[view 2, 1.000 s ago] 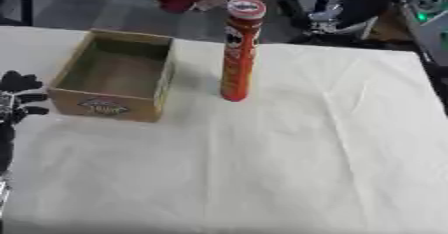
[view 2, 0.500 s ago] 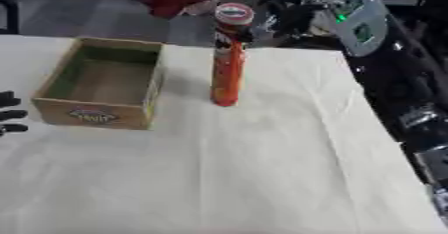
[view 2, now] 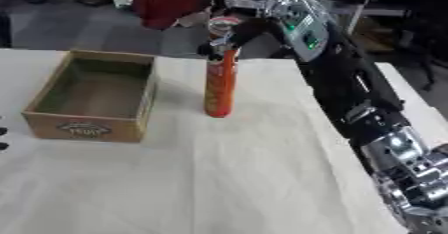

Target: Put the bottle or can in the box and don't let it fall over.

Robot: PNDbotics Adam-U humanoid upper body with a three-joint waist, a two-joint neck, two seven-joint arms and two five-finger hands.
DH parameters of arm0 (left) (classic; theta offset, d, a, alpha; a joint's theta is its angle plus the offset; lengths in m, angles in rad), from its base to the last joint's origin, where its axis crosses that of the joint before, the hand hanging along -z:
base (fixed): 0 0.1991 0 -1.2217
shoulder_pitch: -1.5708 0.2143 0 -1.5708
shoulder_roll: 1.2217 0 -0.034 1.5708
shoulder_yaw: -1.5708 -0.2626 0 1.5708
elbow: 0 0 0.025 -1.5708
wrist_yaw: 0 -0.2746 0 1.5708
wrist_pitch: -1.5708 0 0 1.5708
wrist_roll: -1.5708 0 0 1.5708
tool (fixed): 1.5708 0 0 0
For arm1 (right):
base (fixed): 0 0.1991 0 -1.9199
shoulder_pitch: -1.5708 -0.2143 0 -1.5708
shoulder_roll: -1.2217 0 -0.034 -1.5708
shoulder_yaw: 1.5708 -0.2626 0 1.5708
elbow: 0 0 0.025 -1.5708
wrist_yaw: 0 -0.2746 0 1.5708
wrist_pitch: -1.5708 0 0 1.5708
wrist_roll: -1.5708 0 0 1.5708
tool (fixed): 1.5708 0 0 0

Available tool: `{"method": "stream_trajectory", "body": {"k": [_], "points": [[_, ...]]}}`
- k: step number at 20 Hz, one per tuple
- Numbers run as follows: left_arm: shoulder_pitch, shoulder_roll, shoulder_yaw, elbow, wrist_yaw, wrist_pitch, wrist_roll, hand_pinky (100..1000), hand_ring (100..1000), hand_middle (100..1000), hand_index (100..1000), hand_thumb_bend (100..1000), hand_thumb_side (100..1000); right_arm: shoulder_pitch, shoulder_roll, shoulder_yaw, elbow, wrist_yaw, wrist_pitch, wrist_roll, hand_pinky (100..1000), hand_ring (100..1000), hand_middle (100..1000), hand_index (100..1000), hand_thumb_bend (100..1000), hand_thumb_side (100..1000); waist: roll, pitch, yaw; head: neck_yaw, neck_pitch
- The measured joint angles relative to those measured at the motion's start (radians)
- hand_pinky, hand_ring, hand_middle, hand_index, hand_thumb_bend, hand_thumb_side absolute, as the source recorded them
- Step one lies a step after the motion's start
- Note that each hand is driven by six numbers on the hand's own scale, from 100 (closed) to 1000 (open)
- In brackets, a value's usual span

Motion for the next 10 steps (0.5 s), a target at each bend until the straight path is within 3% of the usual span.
{"method": "stream_trajectory", "body": {"k": [10], "points": [[-0.013,0.000,-0.016,0.000,0.008,-0.003,-0.018,611,692,704,806,523,928,-0.030,0.023,-0.071,0.132,0.145,0.039,-0.074,900,990,995,1000,547,653,0.006,0.009,0.039,-0.053,-0.017]]}}
